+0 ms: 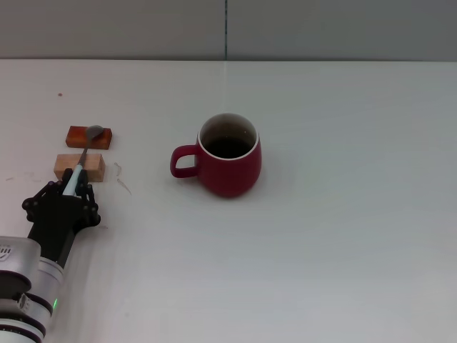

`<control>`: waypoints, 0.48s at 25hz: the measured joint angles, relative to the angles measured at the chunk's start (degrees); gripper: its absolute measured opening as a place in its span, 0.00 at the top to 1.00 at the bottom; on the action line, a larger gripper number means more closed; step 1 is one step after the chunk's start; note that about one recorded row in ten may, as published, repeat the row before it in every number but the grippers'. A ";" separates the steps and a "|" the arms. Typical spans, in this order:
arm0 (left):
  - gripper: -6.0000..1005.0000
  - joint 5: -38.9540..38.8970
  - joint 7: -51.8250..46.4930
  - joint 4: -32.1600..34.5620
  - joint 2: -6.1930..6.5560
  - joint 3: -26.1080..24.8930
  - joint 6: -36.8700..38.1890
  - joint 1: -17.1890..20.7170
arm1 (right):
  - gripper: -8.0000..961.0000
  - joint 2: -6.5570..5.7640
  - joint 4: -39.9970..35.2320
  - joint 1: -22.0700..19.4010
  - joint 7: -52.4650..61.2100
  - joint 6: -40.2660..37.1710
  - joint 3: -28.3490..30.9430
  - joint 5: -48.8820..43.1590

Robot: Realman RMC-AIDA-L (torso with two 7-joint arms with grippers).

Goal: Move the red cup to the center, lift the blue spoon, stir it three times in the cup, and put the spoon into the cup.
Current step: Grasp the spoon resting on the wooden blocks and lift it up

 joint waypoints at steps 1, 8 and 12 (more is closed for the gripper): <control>0.82 0.00 0.00 0.04 0.00 0.00 -0.12 0.00 | 0.29 0.00 0.00 0.02 0.00 0.01 0.00 0.00; 0.82 0.00 0.00 -0.11 0.00 0.36 -0.94 -0.36 | 0.29 0.00 -0.02 0.09 0.00 0.06 0.00 0.00; 0.82 0.00 -0.10 -0.39 0.00 0.24 -0.48 -0.42 | 0.29 0.00 -0.02 0.09 0.00 0.07 0.00 0.00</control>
